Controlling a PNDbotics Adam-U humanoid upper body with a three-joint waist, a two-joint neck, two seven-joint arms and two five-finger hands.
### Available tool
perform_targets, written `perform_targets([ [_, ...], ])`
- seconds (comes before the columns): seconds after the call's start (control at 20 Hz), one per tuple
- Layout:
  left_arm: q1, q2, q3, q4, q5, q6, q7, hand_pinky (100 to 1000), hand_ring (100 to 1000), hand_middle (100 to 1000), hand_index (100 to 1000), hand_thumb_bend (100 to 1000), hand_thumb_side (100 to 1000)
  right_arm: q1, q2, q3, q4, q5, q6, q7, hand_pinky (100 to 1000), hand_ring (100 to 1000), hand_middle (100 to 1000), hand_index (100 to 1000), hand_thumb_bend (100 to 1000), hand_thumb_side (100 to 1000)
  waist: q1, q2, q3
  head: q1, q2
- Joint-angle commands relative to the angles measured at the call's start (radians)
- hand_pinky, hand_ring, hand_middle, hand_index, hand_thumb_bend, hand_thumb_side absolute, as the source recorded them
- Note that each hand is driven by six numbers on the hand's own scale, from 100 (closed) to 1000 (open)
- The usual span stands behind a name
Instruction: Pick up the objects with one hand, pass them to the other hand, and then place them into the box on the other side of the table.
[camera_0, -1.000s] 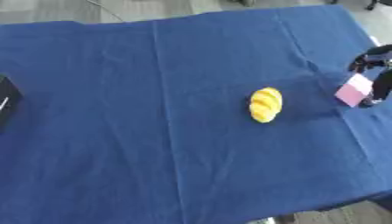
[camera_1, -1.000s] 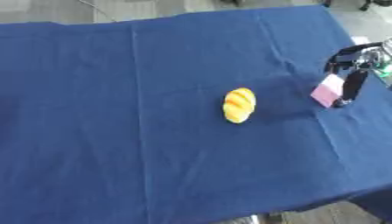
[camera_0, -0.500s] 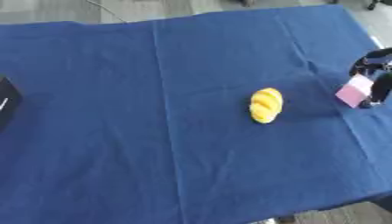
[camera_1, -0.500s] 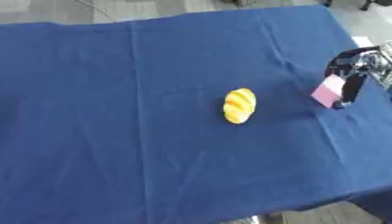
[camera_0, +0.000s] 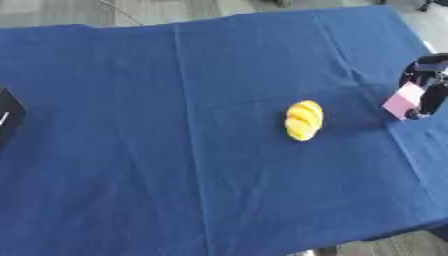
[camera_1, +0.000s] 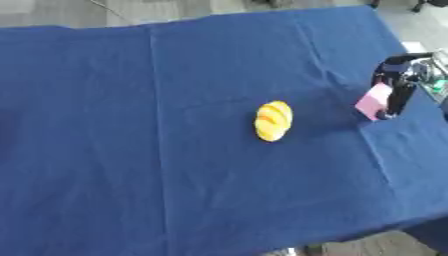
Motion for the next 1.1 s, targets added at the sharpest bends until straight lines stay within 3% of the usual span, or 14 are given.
perform_targets([
  [0.05,-0.005,0.017,0.017,-0.017,0.002,-0.001,0.004,798,701,688,776,496,448,-0.010,-0.032,-0.007,-0.008,-0.007,0.004,-0.018,895,778,679,717,318,100,-0.002,-0.015,-0.001,-0.002,-0.009],
  [0.3,-0.003,0.018,0.018,-0.017,0.002,-0.001,0.006,798,701,688,776,496,448,-0.012,-0.031,-0.017,-0.023,-0.023,0.010,-0.042,847,718,627,695,285,100,-0.002,-0.018,-0.003,0.000,-0.008],
  [0.5,0.000,0.022,0.020,-0.018,0.001,-0.001,0.008,798,701,688,775,495,447,-0.011,-0.026,-0.054,-0.071,-0.105,0.030,-0.078,830,675,592,687,248,100,-0.001,-0.021,-0.007,0.010,-0.005],
  [0.7,0.002,0.028,0.021,-0.020,-0.001,-0.002,0.008,798,701,688,776,495,447,0.005,-0.017,-0.087,-0.141,-0.252,0.048,-0.137,821,642,566,685,250,100,-0.002,-0.025,-0.011,0.026,-0.005],
  [0.8,0.003,0.028,0.020,-0.020,-0.001,-0.002,0.005,798,700,688,777,495,448,0.018,-0.011,-0.091,-0.177,-0.335,0.050,-0.165,818,628,555,684,182,100,-0.002,-0.026,-0.010,0.035,-0.007],
  [0.85,0.004,0.028,0.019,-0.021,-0.001,-0.003,0.004,798,700,689,777,496,447,0.024,-0.006,-0.093,-0.194,-0.380,0.049,-0.180,813,615,543,683,100,100,-0.002,-0.027,-0.009,0.040,-0.007],
  [1.1,0.003,0.029,0.017,-0.025,-0.002,-0.006,-0.001,799,701,690,779,503,443,0.046,0.035,-0.090,-0.268,-0.590,0.036,-0.267,803,587,518,680,100,100,-0.003,-0.028,-0.002,0.073,-0.012],
])
